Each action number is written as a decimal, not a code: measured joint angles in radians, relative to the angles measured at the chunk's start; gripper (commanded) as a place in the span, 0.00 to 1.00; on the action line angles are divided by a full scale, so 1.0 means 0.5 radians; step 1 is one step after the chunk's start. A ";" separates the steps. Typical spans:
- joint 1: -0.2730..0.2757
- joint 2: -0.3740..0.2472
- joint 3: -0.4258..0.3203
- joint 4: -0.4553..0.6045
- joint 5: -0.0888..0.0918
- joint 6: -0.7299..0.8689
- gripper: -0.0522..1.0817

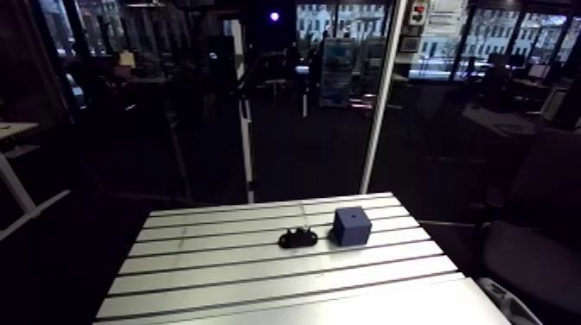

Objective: Pick up the M10 bolt and insert it into the hole until fully seated.

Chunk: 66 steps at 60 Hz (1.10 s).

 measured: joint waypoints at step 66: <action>-0.288 0.281 0.407 -0.589 0.099 -0.125 0.05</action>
